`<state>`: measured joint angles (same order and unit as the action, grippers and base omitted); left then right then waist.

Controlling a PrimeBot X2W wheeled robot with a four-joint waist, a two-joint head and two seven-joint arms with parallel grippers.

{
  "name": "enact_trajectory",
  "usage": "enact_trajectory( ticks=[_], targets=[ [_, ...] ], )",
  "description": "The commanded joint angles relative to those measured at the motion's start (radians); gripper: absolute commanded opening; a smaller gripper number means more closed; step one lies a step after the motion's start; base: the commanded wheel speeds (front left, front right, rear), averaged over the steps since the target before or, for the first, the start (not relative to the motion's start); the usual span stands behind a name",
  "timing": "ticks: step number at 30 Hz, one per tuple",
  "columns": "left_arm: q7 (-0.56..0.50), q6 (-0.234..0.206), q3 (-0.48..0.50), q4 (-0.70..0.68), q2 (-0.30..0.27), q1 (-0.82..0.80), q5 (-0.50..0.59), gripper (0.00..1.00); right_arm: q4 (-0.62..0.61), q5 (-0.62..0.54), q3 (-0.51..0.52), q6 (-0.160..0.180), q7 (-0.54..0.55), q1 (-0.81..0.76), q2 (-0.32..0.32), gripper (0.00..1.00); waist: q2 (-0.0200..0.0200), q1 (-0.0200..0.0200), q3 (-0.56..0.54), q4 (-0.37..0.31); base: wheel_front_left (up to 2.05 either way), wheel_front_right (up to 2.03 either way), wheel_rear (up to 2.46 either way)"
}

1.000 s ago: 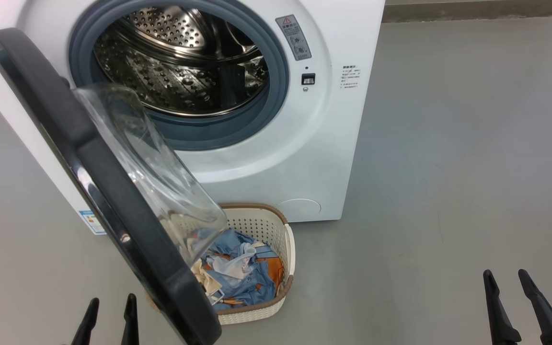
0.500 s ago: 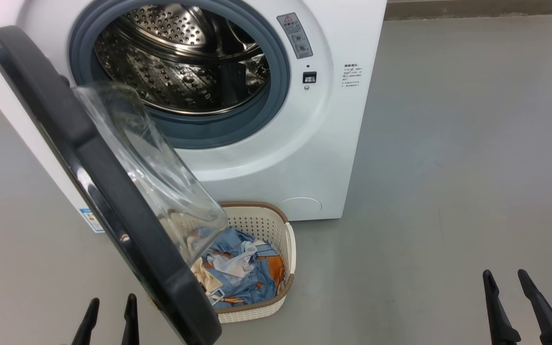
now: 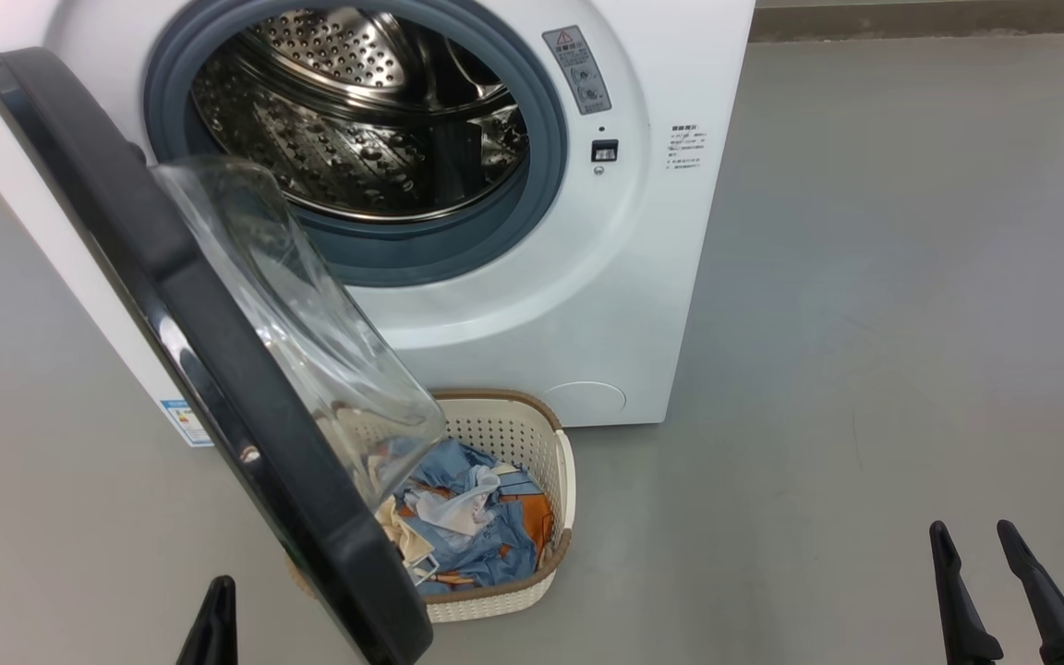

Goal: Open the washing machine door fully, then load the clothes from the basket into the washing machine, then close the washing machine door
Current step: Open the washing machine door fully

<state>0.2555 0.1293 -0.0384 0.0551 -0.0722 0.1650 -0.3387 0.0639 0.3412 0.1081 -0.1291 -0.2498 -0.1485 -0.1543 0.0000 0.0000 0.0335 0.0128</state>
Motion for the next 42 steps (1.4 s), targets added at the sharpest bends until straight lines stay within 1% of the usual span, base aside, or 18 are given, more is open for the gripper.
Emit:
enact_trajectory(
  ticks=[1,9,16,20,23,25,27,30,32,33,34,38,40,42],
  targets=[
    [0.006,0.001,0.034,-0.019,-0.011,-0.026,-0.003,0.00,-0.021,-0.015,-0.025,-0.002,-0.012,0.011,-0.020,1.00,0.0000,0.0000,-0.001,0.001,0.00,0.00,0.00],
    [0.006,0.001,0.052,-0.024,-0.009,-0.023,-0.003,0.00,-0.021,-0.015,-0.026,-0.002,-0.012,0.009,-0.021,1.00,0.0000,0.0000,-0.002,0.003,0.00,0.00,0.00],
    [0.006,0.001,0.198,-0.080,0.009,-0.059,-0.002,0.00,-0.024,-0.016,-0.021,-0.002,-0.012,0.004,-0.020,1.00,0.0000,0.0000,-0.006,0.009,0.00,0.00,0.00],
    [0.006,0.001,0.296,-0.156,0.014,-0.107,0.004,0.00,-0.025,-0.018,-0.016,-0.002,-0.012,0.000,-0.020,1.00,0.0000,0.0000,-0.011,0.016,0.00,0.00,0.00],
    [0.006,0.001,0.346,-0.247,0.016,-0.146,0.006,0.00,-0.024,-0.018,-0.014,-0.002,-0.012,-0.005,-0.019,1.00,0.0000,0.0000,-0.018,0.023,0.00,0.00,0.00],
    [0.006,0.001,0.357,-0.318,0.017,-0.170,0.002,0.00,-0.024,-0.018,-0.013,-0.002,-0.012,-0.010,-0.018,1.00,0.0000,0.0000,-0.022,0.029,0.00,0.00,0.00],
    [0.006,0.001,0.348,-0.386,0.017,-0.188,0.002,0.00,-0.025,-0.019,-0.011,-0.002,-0.012,-0.015,-0.016,1.00,0.0000,0.0000,-0.027,0.035,0.00,0.00,0.00],
    [0.006,0.001,0.295,-0.481,0.017,-0.219,0.010,0.00,-0.024,-0.017,-0.008,-0.002,-0.012,-0.024,-0.014,1.00,0.0000,0.0000,-0.032,0.052,0.00,0.00,0.00],
    [-0.013,0.001,0.222,-0.543,0.017,-0.238,0.010,0.00,-0.022,-0.017,-0.008,-0.002,-0.012,-0.025,-0.012,1.00,0.0000,0.0000,-0.034,0.061,0.00,0.00,0.00],
    [-0.033,0.001,0.178,-0.572,0.017,-0.247,0.008,0.00,-0.021,-0.016,-0.008,-0.002,-0.012,-0.025,-0.012,1.00,0.0000,0.0000,-0.034,0.066,0.00,0.00,0.00],
    [-0.079,0.001,0.077,-0.618,0.018,-0.262,0.002,0.00,-0.019,-0.014,-0.008,-0.002,-0.012,-0.025,-0.013,1.00,0.0000,0.0000,-0.035,0.076,0.00,0.00,0.00],
    [-0.160,-0.004,-0.129,-0.657,0.020,-0.271,-0.040,0.00,-0.020,-0.016,-0.008,-0.002,-0.012,-0.026,-0.010,1.00,0.0000,0.0000,-0.036,0.092,0.00,0.00,0.00],
    [-0.189,-0.020,-0.219,-0.649,0.021,-0.262,-0.074,0.00,-0.023,-0.018,-0.009,-0.002,-0.012,-0.027,-0.007,1.00,0.0000,0.0000,-0.036,0.097,0.00,0.00,0.00],
    [-0.214,-0.047,-0.292,-0.629,0.021,-0.246,-0.110,0.00,-0.024,-0.019,-0.010,-0.002,-0.012,-0.027,-0.005,1.00,0.0000,0.0000,-0.036,0.102,0.00,0.00,0.00]
  ],
)
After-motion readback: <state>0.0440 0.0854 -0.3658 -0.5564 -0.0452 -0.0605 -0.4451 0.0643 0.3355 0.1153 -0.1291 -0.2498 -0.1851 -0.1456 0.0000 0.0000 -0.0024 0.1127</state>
